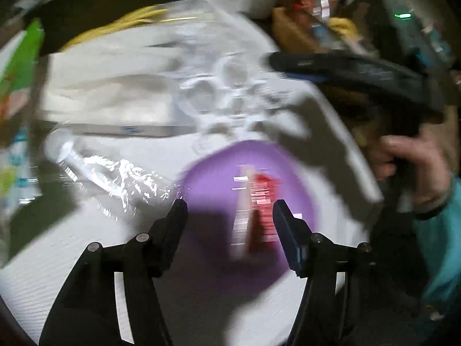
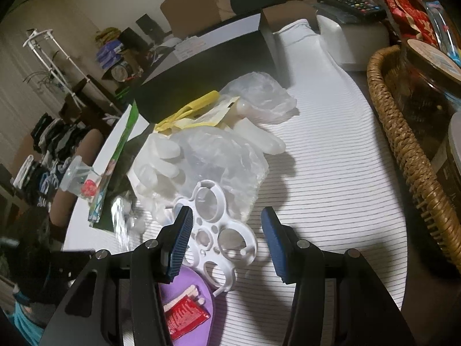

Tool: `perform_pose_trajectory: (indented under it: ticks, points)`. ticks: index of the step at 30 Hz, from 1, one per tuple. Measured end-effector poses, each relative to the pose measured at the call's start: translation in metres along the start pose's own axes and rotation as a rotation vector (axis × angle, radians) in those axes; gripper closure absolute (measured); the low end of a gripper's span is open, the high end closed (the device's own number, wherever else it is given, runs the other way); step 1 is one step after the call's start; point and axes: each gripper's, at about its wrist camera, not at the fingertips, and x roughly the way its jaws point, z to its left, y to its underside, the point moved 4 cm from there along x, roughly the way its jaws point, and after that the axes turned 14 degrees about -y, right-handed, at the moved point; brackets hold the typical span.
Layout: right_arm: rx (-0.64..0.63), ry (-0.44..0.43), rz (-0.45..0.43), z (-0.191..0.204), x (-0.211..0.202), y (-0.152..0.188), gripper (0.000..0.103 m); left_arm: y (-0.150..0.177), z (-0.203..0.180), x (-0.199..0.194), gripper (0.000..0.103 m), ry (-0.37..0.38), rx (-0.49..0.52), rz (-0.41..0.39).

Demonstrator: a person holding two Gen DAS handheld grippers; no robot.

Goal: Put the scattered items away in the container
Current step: 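Grasp the red packet with the left gripper and drop it onto the purple plate, then move the right gripper beside the black box and grasp the green carabiner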

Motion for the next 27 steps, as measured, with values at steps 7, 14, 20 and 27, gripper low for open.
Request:
perform_pose_trajectory:
  ticks: [7,14,20,27]
  points:
    - [-0.039,-0.034,-0.042,0.014,-0.008,-0.008,0.051,0.001,0.03,-0.012,0.044,0.096,-0.112,-0.015]
    - [-0.099,-0.075,-0.044,0.04,-0.006,-0.037,0.05,-0.061,0.053,-0.065,0.035,0.198,-0.261,-0.297]
    - [-0.183,-0.041,0.041,0.062,0.029,-0.102,0.047,-0.092,0.095,-0.051,0.031,0.125,-0.384,-0.337]
    - [-0.095,0.029,0.219,0.037,0.118,-0.165,0.047,-0.089,0.112,-0.011,0.031,0.108,-0.453,-0.257]
